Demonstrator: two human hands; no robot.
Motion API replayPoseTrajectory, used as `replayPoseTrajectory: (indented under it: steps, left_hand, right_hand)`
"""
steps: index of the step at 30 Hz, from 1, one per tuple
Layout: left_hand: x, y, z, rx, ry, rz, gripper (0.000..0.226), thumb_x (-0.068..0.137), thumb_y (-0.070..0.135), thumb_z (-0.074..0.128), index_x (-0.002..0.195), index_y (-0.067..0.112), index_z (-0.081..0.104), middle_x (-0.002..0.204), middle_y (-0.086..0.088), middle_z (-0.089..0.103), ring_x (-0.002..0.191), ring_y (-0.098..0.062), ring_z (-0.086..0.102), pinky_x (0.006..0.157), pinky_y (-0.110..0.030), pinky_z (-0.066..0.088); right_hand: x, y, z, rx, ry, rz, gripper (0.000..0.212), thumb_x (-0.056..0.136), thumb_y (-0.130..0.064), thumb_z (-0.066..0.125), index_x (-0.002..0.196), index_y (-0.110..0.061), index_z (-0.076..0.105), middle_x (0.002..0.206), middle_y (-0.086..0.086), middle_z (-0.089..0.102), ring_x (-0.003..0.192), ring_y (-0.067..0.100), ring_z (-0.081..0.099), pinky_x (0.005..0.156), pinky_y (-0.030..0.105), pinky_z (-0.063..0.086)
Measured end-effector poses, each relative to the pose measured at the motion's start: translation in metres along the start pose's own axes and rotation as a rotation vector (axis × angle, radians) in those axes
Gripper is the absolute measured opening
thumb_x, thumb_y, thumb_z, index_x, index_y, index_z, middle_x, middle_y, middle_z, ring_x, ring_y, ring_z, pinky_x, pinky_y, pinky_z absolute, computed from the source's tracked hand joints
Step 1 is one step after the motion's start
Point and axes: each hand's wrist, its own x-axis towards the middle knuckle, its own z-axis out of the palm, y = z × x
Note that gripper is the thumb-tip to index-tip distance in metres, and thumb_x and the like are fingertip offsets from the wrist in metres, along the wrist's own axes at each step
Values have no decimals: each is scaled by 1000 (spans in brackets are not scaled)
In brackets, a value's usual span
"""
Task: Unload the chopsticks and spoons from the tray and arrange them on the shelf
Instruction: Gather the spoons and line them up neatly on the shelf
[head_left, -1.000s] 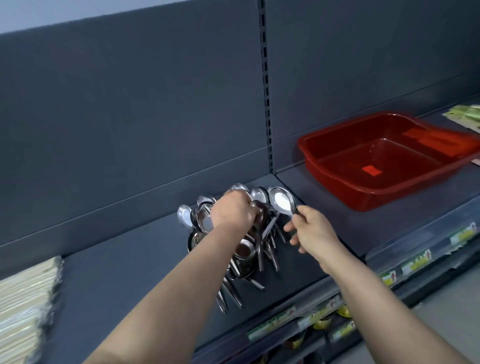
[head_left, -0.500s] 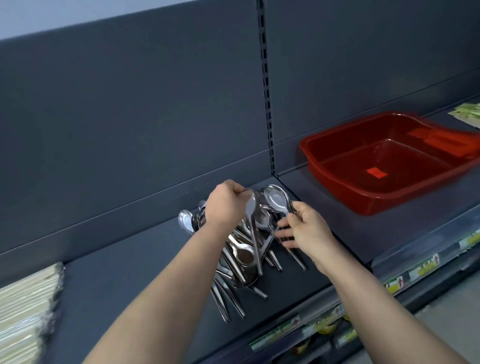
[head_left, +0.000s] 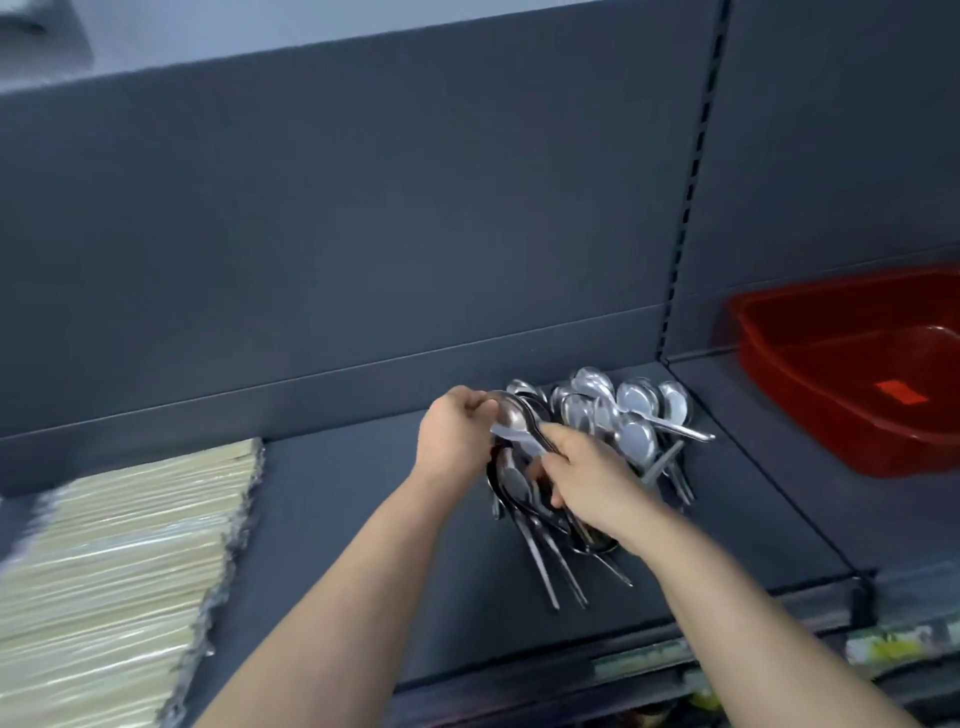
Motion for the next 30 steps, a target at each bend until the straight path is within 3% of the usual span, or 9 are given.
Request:
replayPoseTrajectory:
  steps: [2, 3, 7, 11, 14, 16, 20, 26, 30]
  left_hand:
    - [-5, -20, -26, -33, 105, -70, 15, 87, 16, 53, 73, 22, 56, 75, -2, 66, 74, -24, 62, 76, -47, 57]
    - [-6, -32, -42, -38, 154, -98, 14, 86, 15, 53, 74, 23, 55, 76, -2, 65, 78, -26, 64, 78, -47, 57]
    - [-6, -75, -89, 19, 246, -194, 19, 84, 14, 59, 70, 22, 51, 71, -2, 64, 71, -28, 66, 76, -46, 57]
    - [0, -104, -112, 112, 304, -226, 13, 87, 19, 58, 76, 20, 52, 84, -7, 68, 82, -32, 67, 80, -42, 54]
    - [3, -108, -120, 180, 310, -196, 6, 91, 17, 55, 95, 14, 58, 100, -6, 68, 96, -28, 62, 81, -30, 46]
    - [7, -110, -120, 239, 279, -150, 18, 92, 16, 54, 110, 12, 57, 110, -4, 66, 105, -25, 58, 80, -27, 40]
    - [10, -116, -119, 275, 255, -72, 41, 92, 16, 54, 132, 13, 47, 131, -3, 56, 119, -22, 53, 94, -30, 40]
    - [-2, -105, -126, 245, 313, 61, 47, 92, 18, 56, 136, 20, 39, 132, 2, 45, 100, -17, 57, 78, -28, 40]
    - [0, -91, -122, 273, 260, 150, 24, 91, 19, 57, 115, 20, 56, 109, 7, 61, 94, -17, 61, 80, -28, 45]
  right_hand:
    - [5, -17, 19, -261, 17, -91, 36, 98, -16, 42, 132, -22, 51, 109, 0, 66, 97, 23, 62, 80, 32, 50]
    - [9, -26, 32, -335, 15, -127, 33, 97, -16, 43, 127, -24, 54, 116, 1, 63, 103, 26, 59, 82, 34, 48]
    - [27, -53, 82, -601, -4, -228, 26, 95, -7, 44, 109, -21, 60, 109, 3, 54, 99, 28, 58, 68, 33, 38]
    - [48, -70, 117, -683, 0, -292, 41, 92, 0, 39, 124, -19, 57, 116, 4, 51, 112, 26, 50, 82, 35, 44]
    - [58, -76, 133, -733, 43, -310, 49, 90, 1, 40, 132, -21, 51, 125, 2, 48, 118, 24, 43, 93, 35, 40]
    - [60, -75, 140, -765, 68, -307, 50, 90, 0, 42, 135, -23, 48, 127, 1, 46, 119, 23, 40, 95, 34, 38]
    - [61, -75, 148, -796, 112, -300, 51, 91, -1, 41, 137, -24, 45, 127, 1, 45, 118, 24, 40, 94, 34, 38]
    - [60, -77, 144, -833, 163, -342, 52, 89, -1, 46, 135, -24, 45, 128, -2, 48, 121, 22, 40, 96, 35, 35]
    - [48, -73, 125, -768, 242, -396, 45, 86, 0, 51, 125, -23, 57, 124, -3, 55, 118, 23, 46, 95, 37, 38]
